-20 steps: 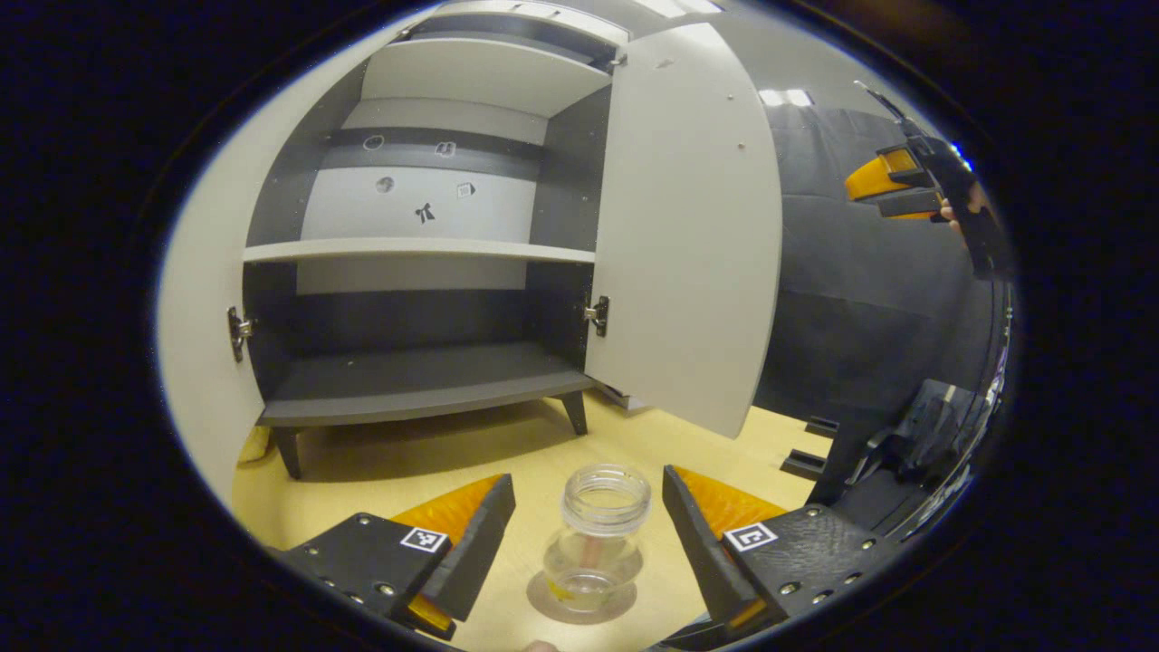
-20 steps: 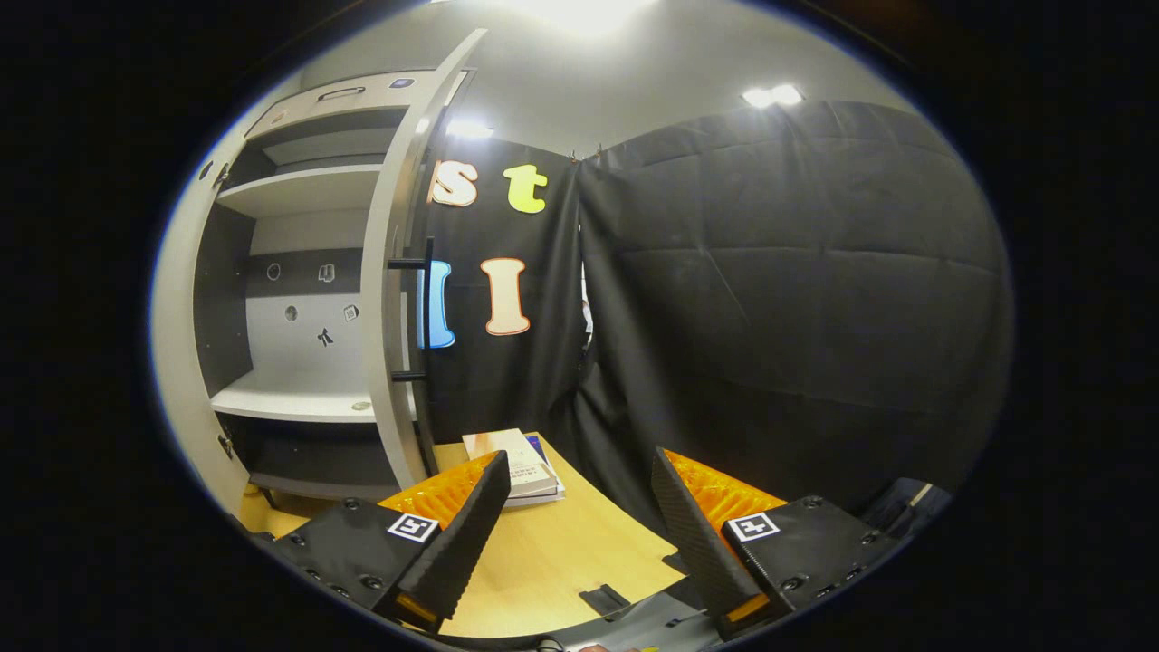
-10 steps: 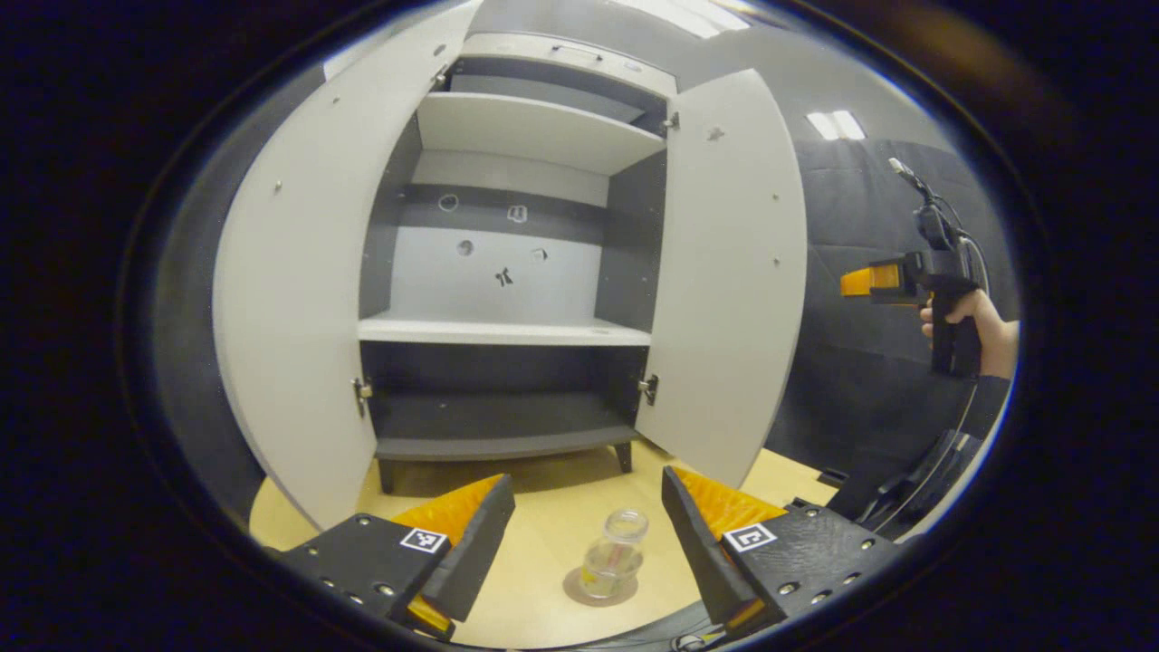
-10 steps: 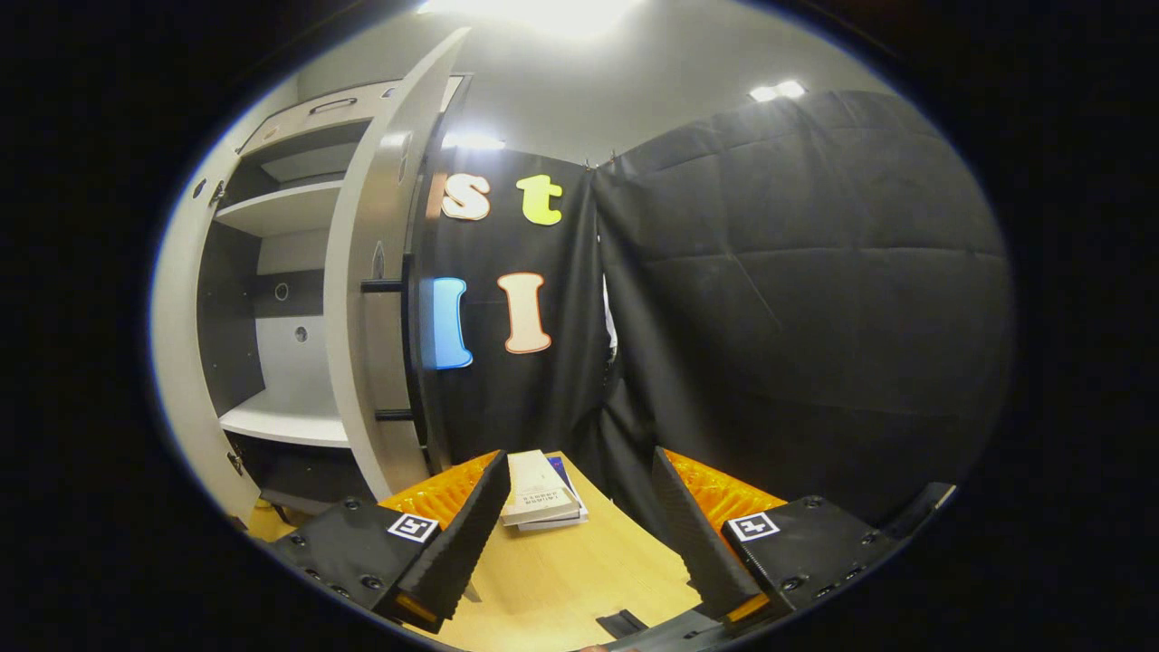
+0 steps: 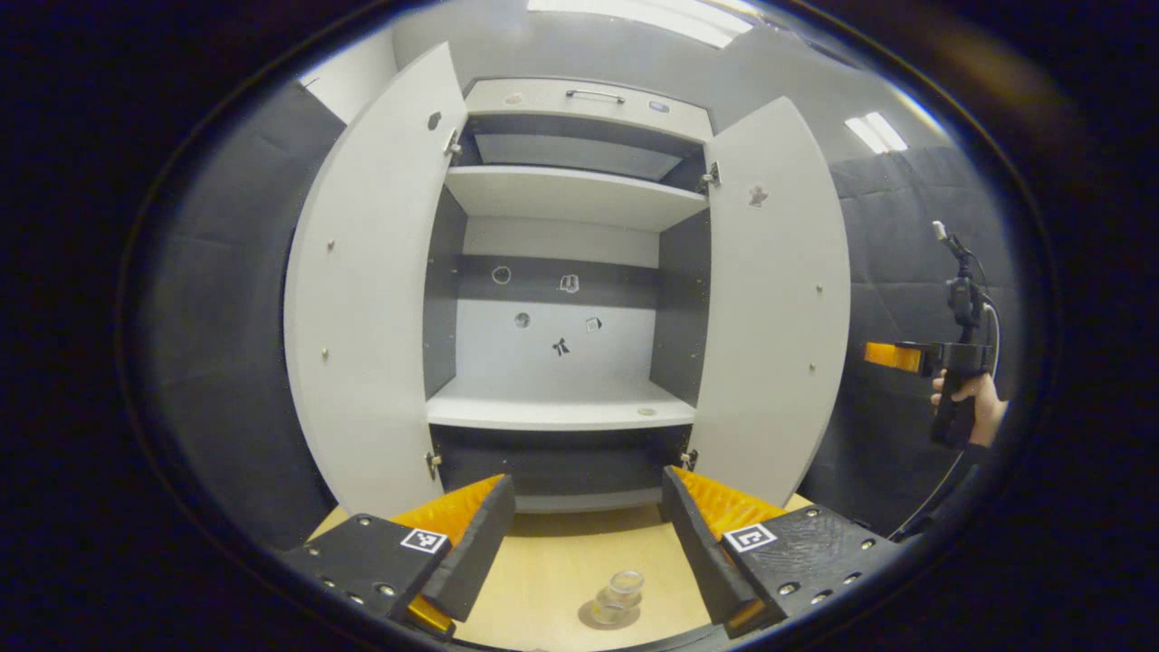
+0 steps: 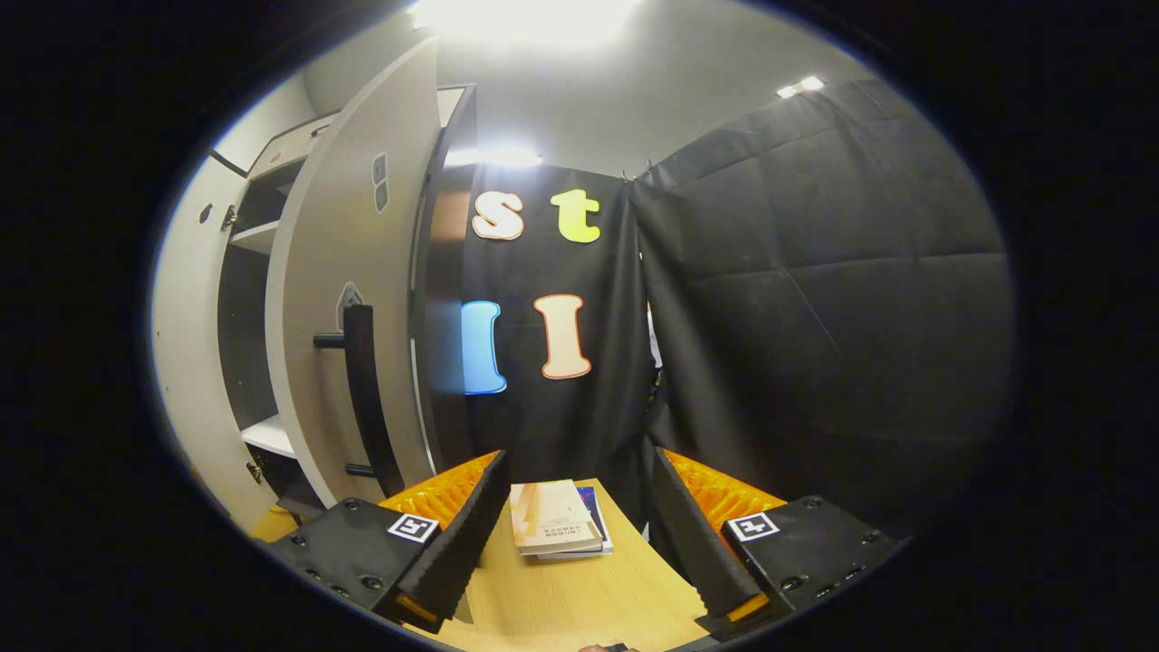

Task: Grasp the bottle in the cabinet with the left hand and place it on the coaster, then close the right door with the right hand and the left door with the left hand.

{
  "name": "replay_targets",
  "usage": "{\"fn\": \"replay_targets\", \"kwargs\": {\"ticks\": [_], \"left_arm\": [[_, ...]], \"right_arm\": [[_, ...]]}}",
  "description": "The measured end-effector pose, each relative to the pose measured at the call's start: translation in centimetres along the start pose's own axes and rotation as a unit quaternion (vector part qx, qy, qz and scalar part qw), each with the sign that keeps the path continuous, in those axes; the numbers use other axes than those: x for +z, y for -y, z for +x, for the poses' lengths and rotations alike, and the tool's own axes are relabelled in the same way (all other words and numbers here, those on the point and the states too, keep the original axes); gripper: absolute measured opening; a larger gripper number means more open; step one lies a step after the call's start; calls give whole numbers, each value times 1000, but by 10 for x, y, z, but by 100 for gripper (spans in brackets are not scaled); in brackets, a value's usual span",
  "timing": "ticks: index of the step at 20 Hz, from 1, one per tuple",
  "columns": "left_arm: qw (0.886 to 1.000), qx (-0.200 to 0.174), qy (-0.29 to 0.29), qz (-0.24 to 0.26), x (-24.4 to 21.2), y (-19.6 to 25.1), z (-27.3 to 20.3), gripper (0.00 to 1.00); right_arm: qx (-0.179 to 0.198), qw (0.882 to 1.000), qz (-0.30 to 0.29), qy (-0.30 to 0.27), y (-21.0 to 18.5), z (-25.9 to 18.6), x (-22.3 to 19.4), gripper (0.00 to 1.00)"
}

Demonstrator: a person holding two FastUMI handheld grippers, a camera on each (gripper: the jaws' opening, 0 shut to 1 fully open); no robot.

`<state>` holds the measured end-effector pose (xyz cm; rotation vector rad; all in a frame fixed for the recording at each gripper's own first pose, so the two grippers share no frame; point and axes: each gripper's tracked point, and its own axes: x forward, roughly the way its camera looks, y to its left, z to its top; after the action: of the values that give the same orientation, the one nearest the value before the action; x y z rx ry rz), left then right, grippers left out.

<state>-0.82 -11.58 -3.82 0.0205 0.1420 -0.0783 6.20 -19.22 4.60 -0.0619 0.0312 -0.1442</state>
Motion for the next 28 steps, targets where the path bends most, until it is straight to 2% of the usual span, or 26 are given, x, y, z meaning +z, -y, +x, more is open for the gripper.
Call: {"fn": "replay_targets", "kwargs": {"ticks": [1,2,5,6,7,8,9,11,13,16,19,20,21,22,23,24,25,26,28], "left_arm": [[1000,15,-1,9,8,0,1,89],[999,27,-7,17,14,0,2,99],[998,63,-8,23,29,0,3,100],[997,73,-9,20,33,0,3,94],[996,83,-9,17,36,-1,4,94],[996,89,-9,13,39,-2,5,99],[995,96,-11,9,41,-4,6,94],[995,103,-13,-1,49,-12,7,94],[995,97,-1,-7,62,-20,10,94],[995,96,15,-8,73,-39,11,94],[995,91,16,-31,70,-53,12,94],[995,90,16,-35,69,-59,12,94],[995,90,13,-37,67,-64,13,94],[996,85,10,-37,65,-67,13,94],[996,83,8,-34,63,-69,11,94],[996,84,7,-26,63,-73,9,94],[996,88,8,-18,64,-82,8,94],[996,91,10,-13,65,-89,6,94],[996,92,10,-21,64,-96,4,94]], "right_arm": [[11,1000,0,2,0,4,2,100],[24,1000,-1,4,0,9,5,97],[67,998,-1,8,-9,23,10,100],[83,997,0,4,-15,27,9,100],[99,995,3,0,-20,30,8,100],[114,993,6,0,-25,33,8,100],[123,992,8,1,-29,36,10,97],[136,991,5,-3,-37,40,9,100],[143,990,1,0,-44,43,15,96],[147,989,2,6,-55,47,27,96],[155,988,7,1,-71,45,33,100],[146,989,1,1,-71,44,33,100],[140,990,-2,3,-71,45,34,89],[132,991,-8,3,-72,44,35,96],[126,992,-12,10,-74,41,37,95],[123,992,-18,12,-77,39,38,89],[124,992,-15,11,-82,37,36,89],[128,992,-11,7,-90,34,34,95],[138,990,-12,6,-105,30,35,95]]}}
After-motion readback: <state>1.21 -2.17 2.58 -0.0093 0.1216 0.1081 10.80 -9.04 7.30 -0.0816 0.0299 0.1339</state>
